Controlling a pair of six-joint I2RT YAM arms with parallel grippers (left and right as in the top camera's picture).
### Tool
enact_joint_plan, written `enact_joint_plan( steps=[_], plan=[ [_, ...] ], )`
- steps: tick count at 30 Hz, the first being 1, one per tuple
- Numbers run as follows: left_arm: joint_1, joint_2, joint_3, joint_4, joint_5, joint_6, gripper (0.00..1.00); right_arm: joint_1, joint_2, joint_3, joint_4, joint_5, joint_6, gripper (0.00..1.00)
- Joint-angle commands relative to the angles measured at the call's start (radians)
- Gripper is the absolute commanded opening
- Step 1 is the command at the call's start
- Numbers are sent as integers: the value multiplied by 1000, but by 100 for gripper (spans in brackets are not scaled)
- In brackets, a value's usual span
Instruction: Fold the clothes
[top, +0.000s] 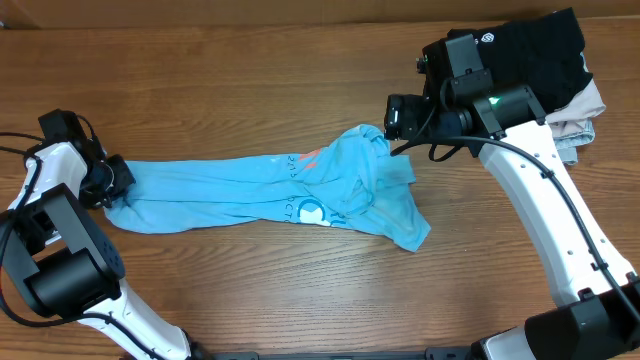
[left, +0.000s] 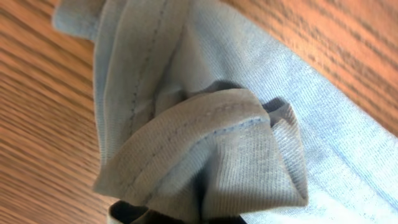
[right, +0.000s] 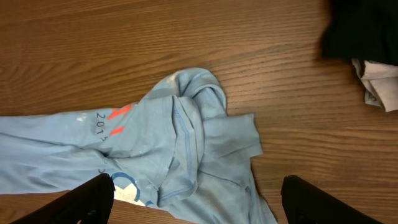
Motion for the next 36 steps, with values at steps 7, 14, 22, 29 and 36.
enact_joint_plan(
  steps=[7, 14, 22, 29, 36],
  plan=[
    [19, 92, 128, -123, -89, 23, 4, 3, 47, -90, 0, -79, 9, 88],
    [-26, 92, 404, -412, -39, 53, 4, -17, 70, -101, 27, -90, 37, 88],
    [-193, 92, 528, -583, 6, 163, 4, -55, 70, -102, 43, -115, 39, 88],
    [-383, 92, 528, -651, 11, 170, 4, -55, 70, -102, 59, -115, 39, 88],
    [-553, 92, 528, -678, 17, 152, 4, -55, 70, -102, 69, -115, 38, 88]
  ],
)
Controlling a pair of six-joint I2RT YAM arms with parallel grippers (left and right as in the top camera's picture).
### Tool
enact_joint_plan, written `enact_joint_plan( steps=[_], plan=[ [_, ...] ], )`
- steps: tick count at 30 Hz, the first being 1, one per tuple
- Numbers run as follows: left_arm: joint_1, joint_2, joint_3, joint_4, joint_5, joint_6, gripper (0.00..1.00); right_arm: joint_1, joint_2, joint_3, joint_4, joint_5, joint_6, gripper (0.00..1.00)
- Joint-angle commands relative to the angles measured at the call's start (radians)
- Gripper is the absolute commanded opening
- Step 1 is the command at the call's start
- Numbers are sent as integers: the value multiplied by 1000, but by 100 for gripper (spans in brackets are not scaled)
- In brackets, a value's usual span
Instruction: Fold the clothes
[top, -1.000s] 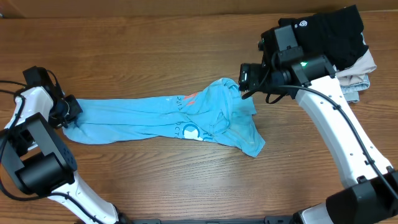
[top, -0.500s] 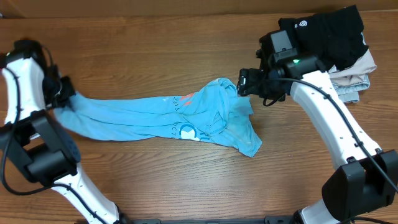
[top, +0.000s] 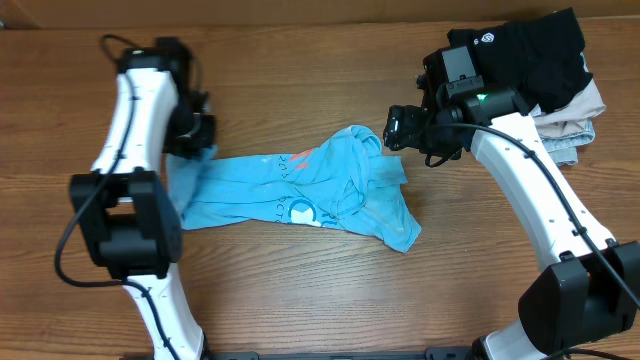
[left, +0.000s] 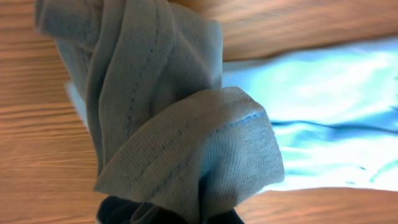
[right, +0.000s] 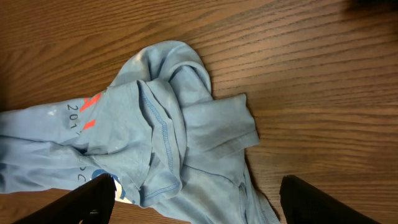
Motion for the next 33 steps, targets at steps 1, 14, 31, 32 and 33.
enact_joint_plan(
  steps=[1, 14, 31, 32, 33],
  plan=[
    [-63, -6, 19, -13, 18, 3, 4, 0, -8, 0, 5, -8, 7, 88],
    [-169, -6, 19, -78, 46, -93, 4, -16, -8, 0, -20, -8, 7, 89],
    [-257, -5, 19, -40, 143, -92, 100, -16, -8, 0, -6, -2, 7, 90],
    [-247, -5, 19, -40, 137, -93, 100, -16, -8, 0, -6, -1, 7, 90],
    [-228, -6, 19, -41, 138, -93, 100, -16, -8, 0, -3, -2, 7, 90]
  ],
)
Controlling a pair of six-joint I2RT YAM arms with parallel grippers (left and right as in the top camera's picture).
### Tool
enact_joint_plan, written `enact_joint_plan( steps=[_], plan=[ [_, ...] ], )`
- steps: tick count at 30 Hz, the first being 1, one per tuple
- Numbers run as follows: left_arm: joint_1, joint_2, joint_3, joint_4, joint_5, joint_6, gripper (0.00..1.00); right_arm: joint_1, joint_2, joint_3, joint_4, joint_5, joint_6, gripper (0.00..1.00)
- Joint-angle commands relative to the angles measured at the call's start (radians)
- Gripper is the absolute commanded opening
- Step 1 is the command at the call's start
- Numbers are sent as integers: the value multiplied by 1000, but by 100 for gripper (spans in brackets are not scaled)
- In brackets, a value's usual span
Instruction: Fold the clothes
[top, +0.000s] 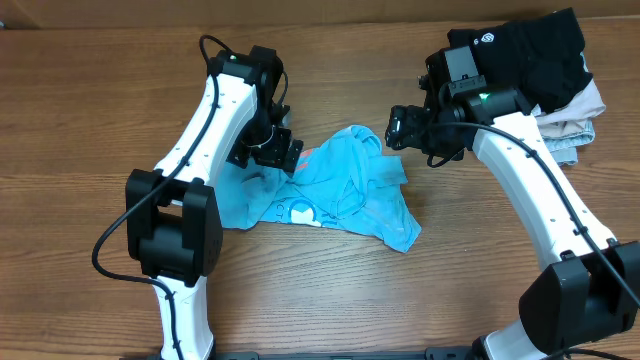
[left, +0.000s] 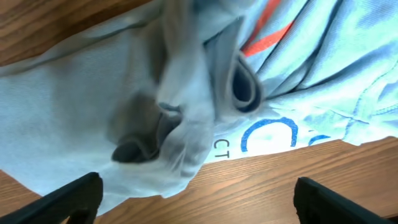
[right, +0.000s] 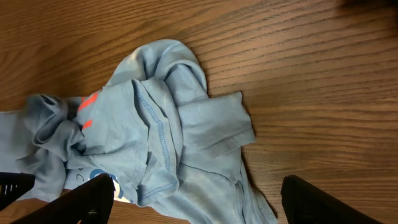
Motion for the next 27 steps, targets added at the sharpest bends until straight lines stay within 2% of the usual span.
enact_joint_plan(
  steps=[1, 3, 5, 6, 7, 8, 9, 10, 19, 24, 27],
  plan=[
    [43, -5, 19, -2, 7, -3, 100, -5, -8, 0, 6, 0, 7, 90],
    [60, -5, 19, -4, 7, -3, 100, -5, -8, 0, 6, 0, 3, 90],
    [78, -5, 19, -7, 6, -2, 95, -5, -8, 0, 10, 0, 0, 90],
    [86, -5, 19, -11, 8, -2, 85, -5, -8, 0, 12, 0, 0, 90],
    [91, -5, 19, -16, 11, 1, 57, -5, -8, 0, 15, 0, 0, 90],
    [93, -5, 16, -18, 20, 11, 37, -5, -8, 0, 18, 1, 0, 91],
    [92, -5, 8, -18, 29, 17, 24, -5, -8, 0, 21, 1, 0, 91],
    [92, -5, -2, -18, 34, 22, 16, -5, -8, 0, 23, 0, 0, 91],
    [93, -5, -144, 46, 53, 32, 8, -5, -8, 0, 24, 1, -31, 93],
    [93, -5, -171, 65, 41, 50, 15, -5, -8, 0, 29, 1, -31, 93],
    [95, -5, -172, 83, 33, 50, 4, -5, -8, 0, 31, 0, -31, 93]
  ],
)
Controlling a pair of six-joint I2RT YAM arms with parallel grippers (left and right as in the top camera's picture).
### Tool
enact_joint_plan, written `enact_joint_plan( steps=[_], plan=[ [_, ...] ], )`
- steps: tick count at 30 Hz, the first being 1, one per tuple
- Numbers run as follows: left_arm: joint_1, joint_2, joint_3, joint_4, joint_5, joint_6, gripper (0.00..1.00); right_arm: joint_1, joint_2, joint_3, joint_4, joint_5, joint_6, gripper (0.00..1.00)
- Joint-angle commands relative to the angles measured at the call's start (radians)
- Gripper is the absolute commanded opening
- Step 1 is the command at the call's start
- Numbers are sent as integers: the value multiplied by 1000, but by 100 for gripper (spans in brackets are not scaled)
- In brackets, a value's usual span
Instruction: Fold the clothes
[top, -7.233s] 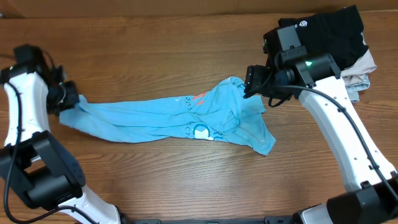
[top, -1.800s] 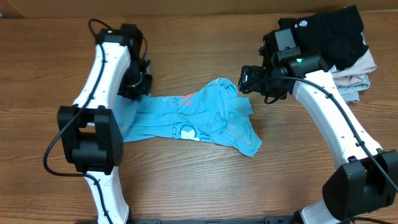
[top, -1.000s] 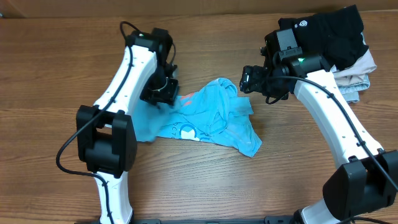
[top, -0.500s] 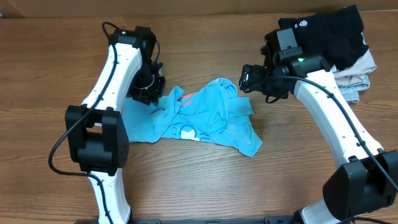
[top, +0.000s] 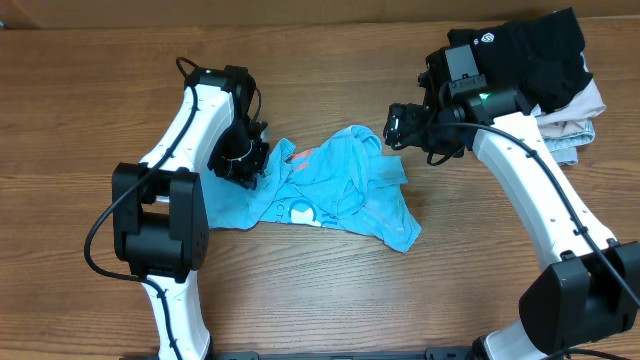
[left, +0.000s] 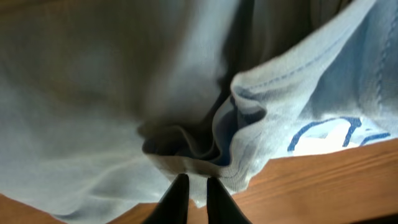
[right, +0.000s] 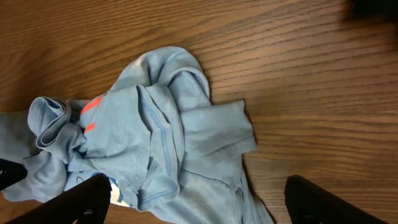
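A light blue T-shirt (top: 340, 195) lies crumpled at the table's middle, with a blue ring print and red marks. My left gripper (top: 243, 165) is down on its left part. In the left wrist view its fingers (left: 180, 196) stand almost together, shut on a bunched fold of the shirt (left: 205, 149). My right gripper (top: 393, 125) hovers open by the shirt's upper right hump. In the right wrist view the right gripper (right: 199, 202) has the shirt (right: 174, 143) spread below it, nothing between the wide jaws.
A stack of folded clothes sits at the back right, a black garment (top: 530, 45) on top of beige ones (top: 575, 125). The wooden table (top: 300, 300) shows bare wood in front of and to the left of the shirt.
My left gripper was open above the shirt's middle left. It now sits a little further left and lower, shut on a fold of the shirt. The right arm has not moved.
First the shirt lay stretched far to the left, my left gripper shut on its end. Then that end was held nearer the middle and the shirt was shorter. Then the gripper was open with the end dropped onto the shirt. Now it grips a fold.
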Motion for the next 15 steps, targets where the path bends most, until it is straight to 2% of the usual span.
enact_joint_plan(
  steps=[1, 2, 4, 7, 10, 11, 13, 14, 15],
  plan=[
    [0, -5, -9, 22, 0, 22, 4, -5, -8, 0, 6, 1, -8, 93],
    [0, -5, -9, 26, 1, 21, 4, -5, -8, 0, 6, 1, -8, 93],
    [0, -5, -11, 40, 9, 22, 11, -5, -8, 0, 6, 1, -8, 93],
    [-3, -5, -24, 62, 18, 22, 47, -5, -8, 0, 8, 1, -8, 93],
    [-3, -5, -47, 84, 16, 22, 75, -5, -8, 0, 10, 1, -8, 93],
    [-3, -5, -52, 90, 16, 22, 81, -5, -8, 0, 10, 1, -8, 93],
    [2, -5, -62, 102, 16, 22, 82, -5, -8, 0, 10, 2, -8, 93],
    [3, -5, -65, 103, 19, 22, 79, -5, -8, 0, 10, 6, -9, 93],
    [3, -5, -69, 103, 23, 22, 70, -5, -8, 0, 10, 11, -11, 94]
  ],
)
